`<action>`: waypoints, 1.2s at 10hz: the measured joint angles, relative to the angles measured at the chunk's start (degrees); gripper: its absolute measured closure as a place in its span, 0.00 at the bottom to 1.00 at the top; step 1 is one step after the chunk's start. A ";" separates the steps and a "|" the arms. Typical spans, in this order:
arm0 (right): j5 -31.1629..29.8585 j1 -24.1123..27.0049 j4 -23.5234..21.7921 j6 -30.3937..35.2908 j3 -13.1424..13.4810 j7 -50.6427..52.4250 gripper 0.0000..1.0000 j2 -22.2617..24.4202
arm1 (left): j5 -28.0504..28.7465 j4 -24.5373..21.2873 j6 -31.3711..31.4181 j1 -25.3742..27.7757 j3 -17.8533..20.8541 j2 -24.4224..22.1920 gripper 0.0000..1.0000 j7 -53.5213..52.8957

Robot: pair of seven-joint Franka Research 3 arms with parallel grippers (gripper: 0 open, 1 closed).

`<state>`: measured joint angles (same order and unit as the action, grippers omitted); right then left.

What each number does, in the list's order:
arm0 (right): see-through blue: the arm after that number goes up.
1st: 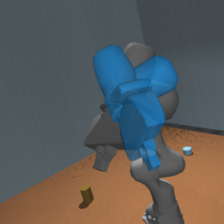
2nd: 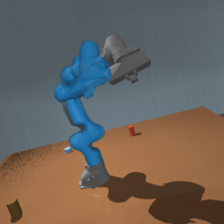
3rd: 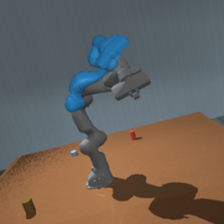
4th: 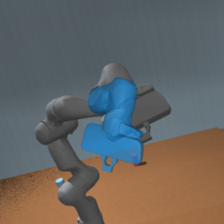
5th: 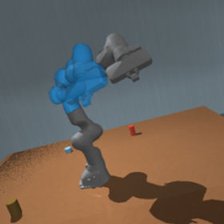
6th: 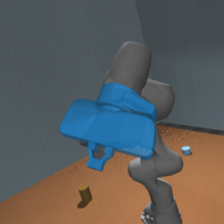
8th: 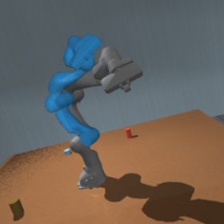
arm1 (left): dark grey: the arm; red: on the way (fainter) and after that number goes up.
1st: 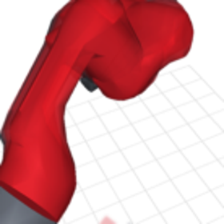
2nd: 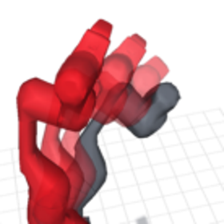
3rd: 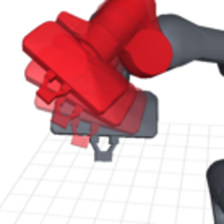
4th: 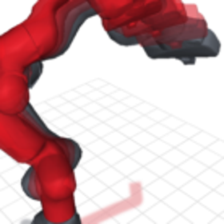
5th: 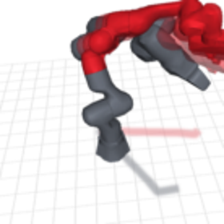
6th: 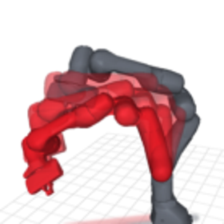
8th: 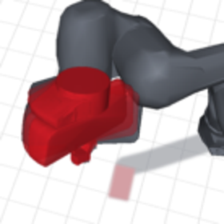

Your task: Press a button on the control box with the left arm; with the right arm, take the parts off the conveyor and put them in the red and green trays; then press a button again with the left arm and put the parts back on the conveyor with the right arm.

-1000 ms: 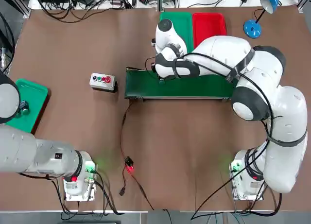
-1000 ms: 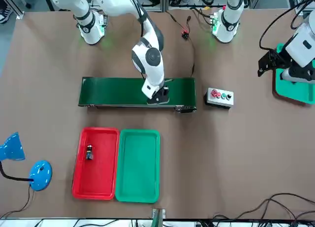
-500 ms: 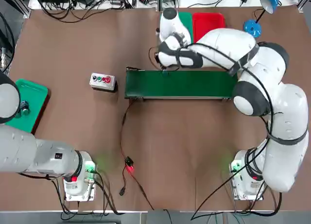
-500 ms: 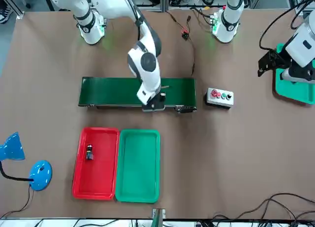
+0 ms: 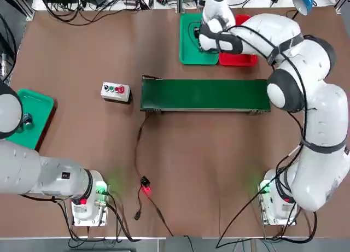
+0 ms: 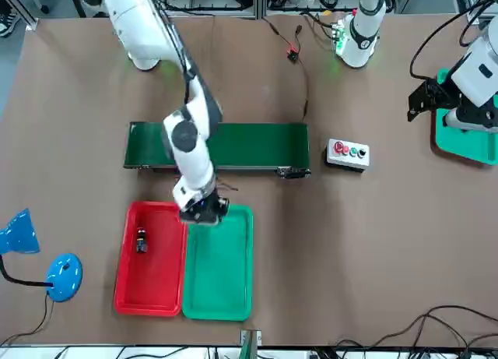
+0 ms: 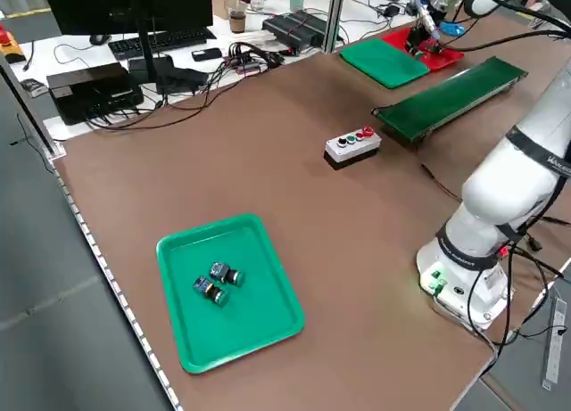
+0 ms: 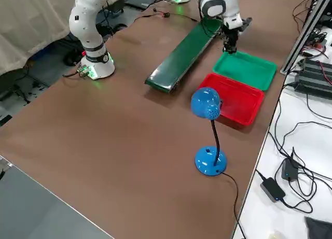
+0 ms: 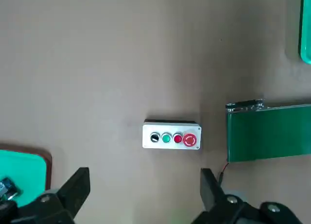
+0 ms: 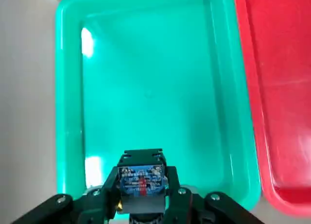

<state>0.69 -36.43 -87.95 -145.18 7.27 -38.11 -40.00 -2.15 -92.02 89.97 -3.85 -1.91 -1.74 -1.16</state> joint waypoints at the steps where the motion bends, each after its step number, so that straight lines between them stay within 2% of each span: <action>1: -0.03 0.24 0.42 -2.86 -0.01 0.00 0.58 -2.02 | 0.00 0.01 0.00 0.01 0.01 0.01 0.00 0.00; 4: -0.66 1.38 2.05 -6.43 0.04 0.43 0.58 -6.16 | 0.00 0.01 -0.04 0.05 0.04 0.01 0.00 0.00; 9: -0.78 4.59 2.94 -6.30 0.03 7.73 0.58 -6.86 | 0.00 0.01 -0.08 0.07 0.04 0.01 0.00 0.00; 12: -0.78 4.99 2.94 -6.01 0.02 8.79 0.58 -8.01 | 0.00 0.01 -0.09 0.09 0.04 0.01 0.00 0.00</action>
<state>-0.09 -31.44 -85.01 -151.19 7.29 -29.31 -48.02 -2.15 -92.01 89.89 -3.76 -1.87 -1.73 -1.16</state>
